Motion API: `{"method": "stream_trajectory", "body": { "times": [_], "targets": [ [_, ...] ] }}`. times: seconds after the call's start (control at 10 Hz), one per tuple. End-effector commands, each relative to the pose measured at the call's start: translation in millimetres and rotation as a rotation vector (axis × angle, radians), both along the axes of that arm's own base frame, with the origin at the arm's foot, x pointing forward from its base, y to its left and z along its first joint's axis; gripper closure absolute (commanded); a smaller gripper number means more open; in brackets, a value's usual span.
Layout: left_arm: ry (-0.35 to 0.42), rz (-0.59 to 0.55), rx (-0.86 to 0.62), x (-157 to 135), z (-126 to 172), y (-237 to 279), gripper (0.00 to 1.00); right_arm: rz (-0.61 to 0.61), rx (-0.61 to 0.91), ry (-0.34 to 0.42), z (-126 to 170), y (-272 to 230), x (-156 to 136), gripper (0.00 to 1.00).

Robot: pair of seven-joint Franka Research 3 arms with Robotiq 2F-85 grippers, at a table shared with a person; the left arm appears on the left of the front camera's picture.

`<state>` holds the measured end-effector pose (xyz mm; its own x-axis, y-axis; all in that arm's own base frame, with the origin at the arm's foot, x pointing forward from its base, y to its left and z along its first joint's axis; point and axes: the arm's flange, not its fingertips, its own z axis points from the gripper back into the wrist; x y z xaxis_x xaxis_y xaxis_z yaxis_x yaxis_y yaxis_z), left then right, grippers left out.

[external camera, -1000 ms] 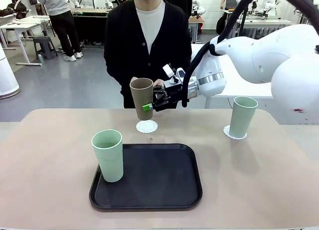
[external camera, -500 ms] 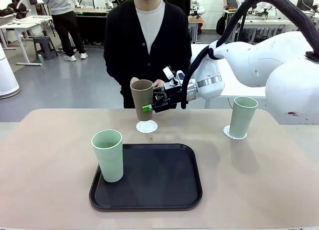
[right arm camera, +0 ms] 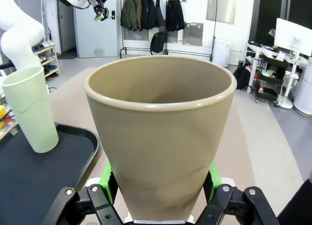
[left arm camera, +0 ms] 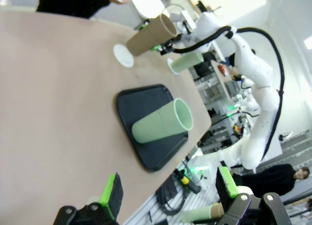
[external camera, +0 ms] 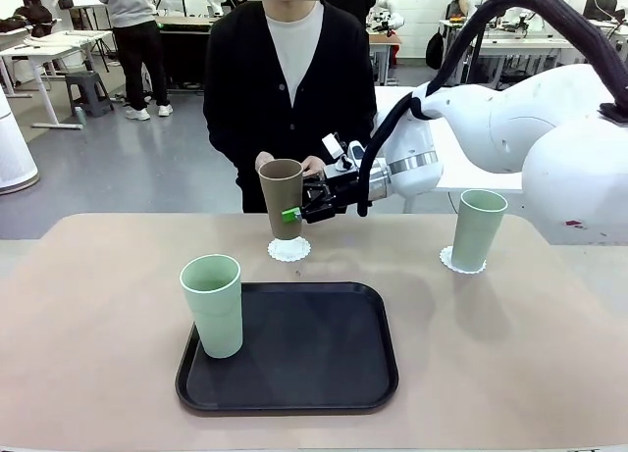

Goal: Place coasters on the table and set cups on them.
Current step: Take one Reusable plastic cup from the Flat Tray and place it on a coaster set by the human.

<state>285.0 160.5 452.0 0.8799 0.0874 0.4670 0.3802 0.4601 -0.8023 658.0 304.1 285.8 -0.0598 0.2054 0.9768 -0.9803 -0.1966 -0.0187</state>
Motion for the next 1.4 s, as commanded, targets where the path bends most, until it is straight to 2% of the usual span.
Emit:
{"method": "stream_trajectory", "body": {
  "times": [0.0, 0.6, 1.3],
  "targets": [
    [-0.013, -0.004, -0.004, -0.9, 0.2, 0.7, 0.00, -0.002, 0.012, 0.041, -10.8, -5.7, 12.0, 0.17],
    [-0.013, -0.004, -0.004, -0.9, 0.2, 0.7, 0.00, 0.055, 0.035, 0.112, -28.1, -0.9, 16.2, 0.17],
    [-0.013, -0.004, -0.004, -0.9, 0.2, 0.7, 0.00, 0.115, 0.013, 0.118, -41.5, 5.1, 18.5, 0.17]
  ]
}}
